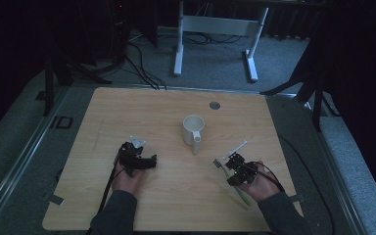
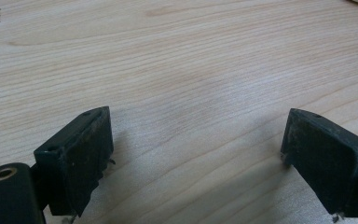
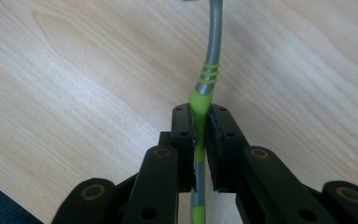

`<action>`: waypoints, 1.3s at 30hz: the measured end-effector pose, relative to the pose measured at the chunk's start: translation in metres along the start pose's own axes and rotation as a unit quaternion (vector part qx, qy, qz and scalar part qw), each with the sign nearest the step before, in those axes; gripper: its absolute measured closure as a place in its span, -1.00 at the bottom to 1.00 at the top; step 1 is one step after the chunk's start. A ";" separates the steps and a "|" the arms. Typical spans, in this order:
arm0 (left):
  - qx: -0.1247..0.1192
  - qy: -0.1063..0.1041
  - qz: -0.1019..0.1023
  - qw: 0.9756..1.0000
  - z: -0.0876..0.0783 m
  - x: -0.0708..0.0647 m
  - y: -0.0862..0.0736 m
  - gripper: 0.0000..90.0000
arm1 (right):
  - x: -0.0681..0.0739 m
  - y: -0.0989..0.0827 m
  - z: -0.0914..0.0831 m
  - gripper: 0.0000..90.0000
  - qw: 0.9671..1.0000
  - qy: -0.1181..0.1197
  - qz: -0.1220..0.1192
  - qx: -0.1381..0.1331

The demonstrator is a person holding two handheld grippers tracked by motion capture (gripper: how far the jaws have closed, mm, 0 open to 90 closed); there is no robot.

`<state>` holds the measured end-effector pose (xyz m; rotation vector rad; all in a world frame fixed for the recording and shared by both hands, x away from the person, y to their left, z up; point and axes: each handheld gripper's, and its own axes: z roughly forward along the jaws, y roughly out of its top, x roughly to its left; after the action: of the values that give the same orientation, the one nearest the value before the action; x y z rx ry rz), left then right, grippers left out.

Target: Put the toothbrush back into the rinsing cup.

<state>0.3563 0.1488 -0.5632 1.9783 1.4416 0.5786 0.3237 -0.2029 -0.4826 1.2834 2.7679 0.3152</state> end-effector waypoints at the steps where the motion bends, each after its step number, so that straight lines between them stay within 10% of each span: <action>1: 0.000 0.000 0.000 1.000 0.000 0.000 0.000 -0.79 | -0.001 0.000 -0.002 0.82 1.000 -0.001 0.002 -0.004; 39: 0.000 0.000 0.000 1.000 0.000 0.000 0.000 -0.79 | -0.013 0.009 -0.028 0.82 0.989 -0.003 0.041 -0.142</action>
<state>0.3563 0.1488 -0.5632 1.9782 1.4416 0.5788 0.3345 -0.2111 -0.4539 1.3212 2.5492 0.6819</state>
